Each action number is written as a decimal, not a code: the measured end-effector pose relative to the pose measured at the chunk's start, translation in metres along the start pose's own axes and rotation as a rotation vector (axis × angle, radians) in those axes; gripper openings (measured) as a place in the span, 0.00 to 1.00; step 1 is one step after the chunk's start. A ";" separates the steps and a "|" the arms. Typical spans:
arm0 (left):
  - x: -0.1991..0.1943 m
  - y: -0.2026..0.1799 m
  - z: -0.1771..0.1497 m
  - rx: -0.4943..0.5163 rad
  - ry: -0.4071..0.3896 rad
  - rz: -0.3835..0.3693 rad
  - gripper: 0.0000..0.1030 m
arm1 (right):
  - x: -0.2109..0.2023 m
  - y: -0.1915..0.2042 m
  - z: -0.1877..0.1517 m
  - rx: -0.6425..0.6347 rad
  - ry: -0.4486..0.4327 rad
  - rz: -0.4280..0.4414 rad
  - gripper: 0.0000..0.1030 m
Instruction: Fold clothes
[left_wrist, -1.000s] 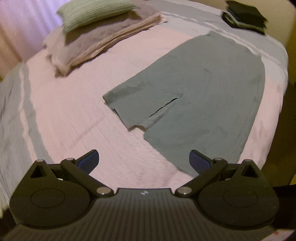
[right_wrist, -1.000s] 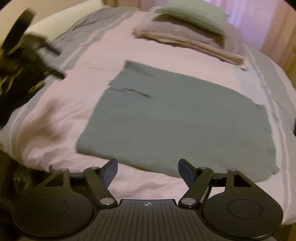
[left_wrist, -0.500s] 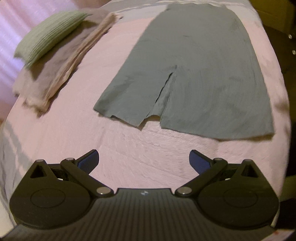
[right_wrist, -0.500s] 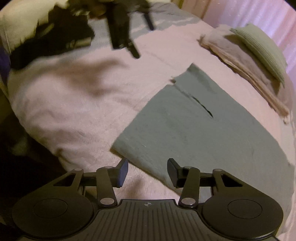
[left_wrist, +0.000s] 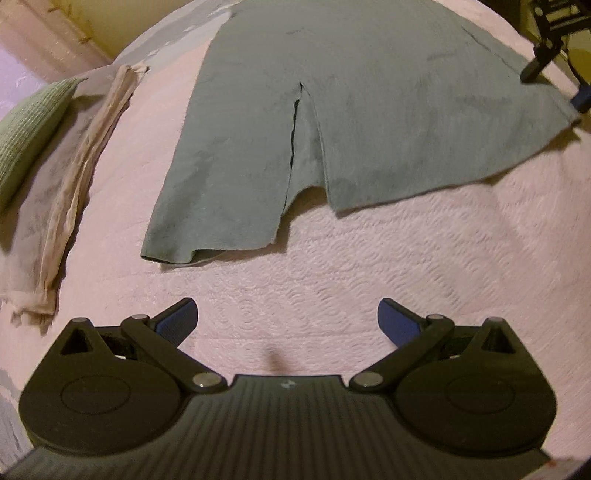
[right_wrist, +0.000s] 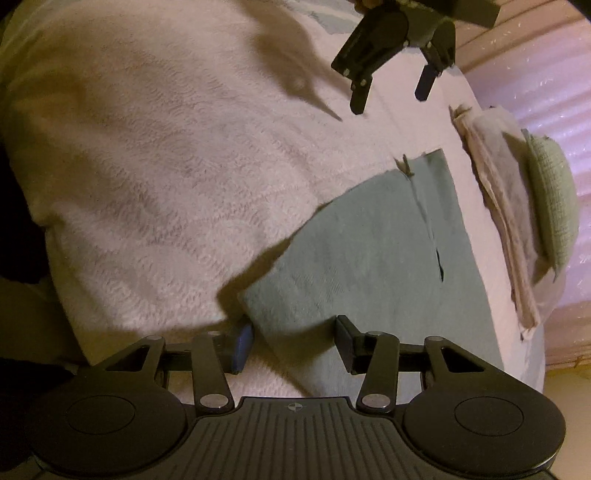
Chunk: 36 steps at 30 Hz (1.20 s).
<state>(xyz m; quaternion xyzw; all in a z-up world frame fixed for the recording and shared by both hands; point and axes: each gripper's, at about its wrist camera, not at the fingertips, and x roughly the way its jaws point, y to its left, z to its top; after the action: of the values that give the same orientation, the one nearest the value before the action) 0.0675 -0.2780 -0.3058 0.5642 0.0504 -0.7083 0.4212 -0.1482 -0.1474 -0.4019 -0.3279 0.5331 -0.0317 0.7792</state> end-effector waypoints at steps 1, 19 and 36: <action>0.003 0.002 -0.002 0.016 -0.003 0.003 0.99 | 0.002 -0.004 0.001 0.026 -0.003 0.011 0.39; 0.087 0.053 -0.006 0.467 -0.137 0.074 0.66 | -0.032 -0.150 -0.017 0.564 -0.066 0.012 0.01; 0.085 0.100 0.032 0.589 -0.144 -0.021 0.02 | -0.079 -0.185 -0.024 0.817 -0.048 0.037 0.01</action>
<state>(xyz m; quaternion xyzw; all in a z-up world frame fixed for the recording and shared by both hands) 0.1082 -0.4056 -0.3258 0.6098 -0.1812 -0.7350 0.2346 -0.1470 -0.2714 -0.2421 0.0173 0.4641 -0.2191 0.8581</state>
